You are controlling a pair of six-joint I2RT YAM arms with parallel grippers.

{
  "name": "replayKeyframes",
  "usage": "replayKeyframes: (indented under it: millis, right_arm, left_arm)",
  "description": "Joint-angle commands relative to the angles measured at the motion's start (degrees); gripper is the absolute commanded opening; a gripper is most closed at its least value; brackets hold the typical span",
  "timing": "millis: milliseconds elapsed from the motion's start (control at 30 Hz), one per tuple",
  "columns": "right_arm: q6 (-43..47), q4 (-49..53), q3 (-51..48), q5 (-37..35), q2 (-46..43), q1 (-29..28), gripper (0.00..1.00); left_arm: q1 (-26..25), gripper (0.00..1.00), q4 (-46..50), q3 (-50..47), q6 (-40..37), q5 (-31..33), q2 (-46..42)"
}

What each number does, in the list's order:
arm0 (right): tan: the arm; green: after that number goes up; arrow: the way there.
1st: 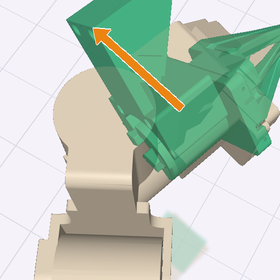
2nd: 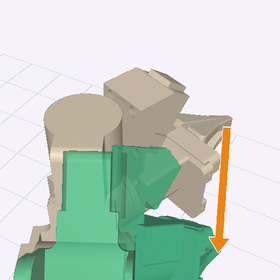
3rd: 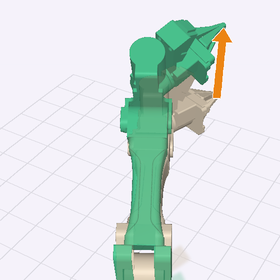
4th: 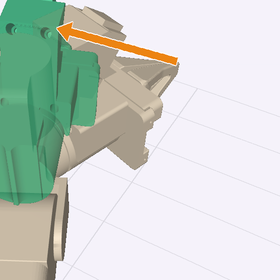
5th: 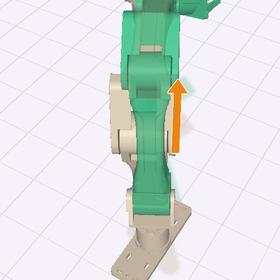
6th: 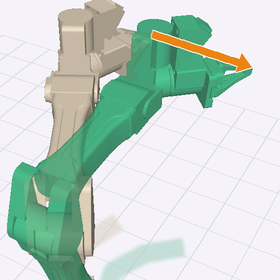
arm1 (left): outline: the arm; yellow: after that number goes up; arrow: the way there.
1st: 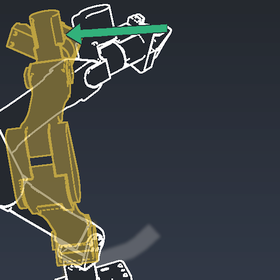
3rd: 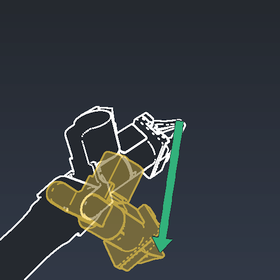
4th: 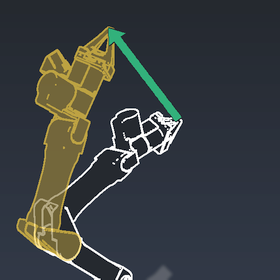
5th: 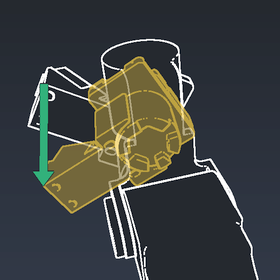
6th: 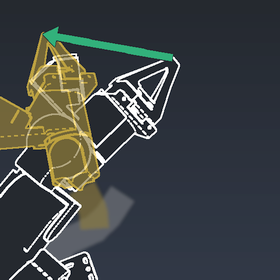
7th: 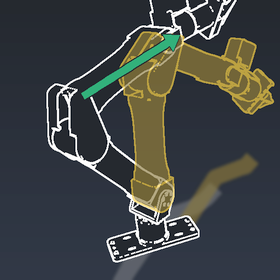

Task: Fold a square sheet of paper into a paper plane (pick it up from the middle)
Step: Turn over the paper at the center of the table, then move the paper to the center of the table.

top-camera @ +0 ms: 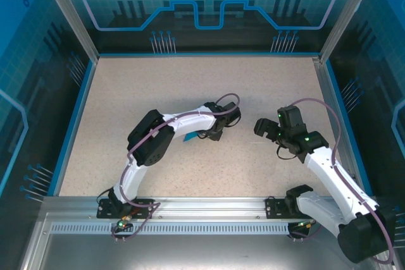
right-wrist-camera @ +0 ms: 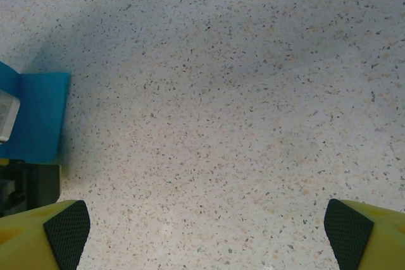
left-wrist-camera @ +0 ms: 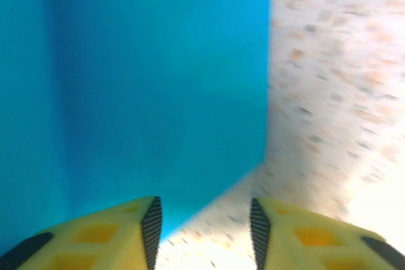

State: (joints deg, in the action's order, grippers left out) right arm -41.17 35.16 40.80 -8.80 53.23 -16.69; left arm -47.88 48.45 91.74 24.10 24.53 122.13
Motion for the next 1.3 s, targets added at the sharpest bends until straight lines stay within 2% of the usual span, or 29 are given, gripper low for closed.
replayKeyframes:
  millis: [0, 200, 333, 467, 667, 800, 1000, 1267]
  right_arm:
    - [-0.36, 0.99, -0.38, 0.42, -0.37, 1.28, 0.99]
    - [0.96, -0.80, 1.19, 4.12, 2.89, 1.39, 0.99]
    - [2.22, -3.47, 3.74, 8.94, 8.05, -0.34, 0.98]
    - [2.28, -4.46, 9.25, 8.20, 15.99, -7.05, 0.98]
    - [1.09, -5.52, 24.61, 7.00, 33.96, -19.02, 0.99]
    - [0.50, -5.92, 35.71, 8.46, 46.71, -23.82, 0.99]
    - [-1.03, -6.91, 48.97, 13.47, 60.68, -27.21, 0.96]
    - [-1.72, -4.56, 56.98, 16.82, 71.68, -28.49, 0.94]
  left_arm:
    - [-0.55, 0.52, -3.56, -2.14, 1.57, -10.36, -10.29]
    - [0.65, 0.68, -7.52, -7.52, 3.39, -15.94, -22.89]
    - [6.84, 0.73, -12.89, -15.46, 7.90, -22.82, -29.80]
    - [14.89, 0.84, -16.94, -24.41, 12.99, -25.37, -35.39]
    - [24.47, 0.97, -19.31, -35.77, 16.91, -26.48, -41.34]
    - [29.79, 0.98, -20.39, -41.75, 19.04, -27.39, -44.15]
    - [35.10, 0.98, -20.93, -47.54, 21.09, -27.61, -47.87]
    - [37.12, 0.98, -21.72, -50.08, 21.95, -28.31, -49.53]
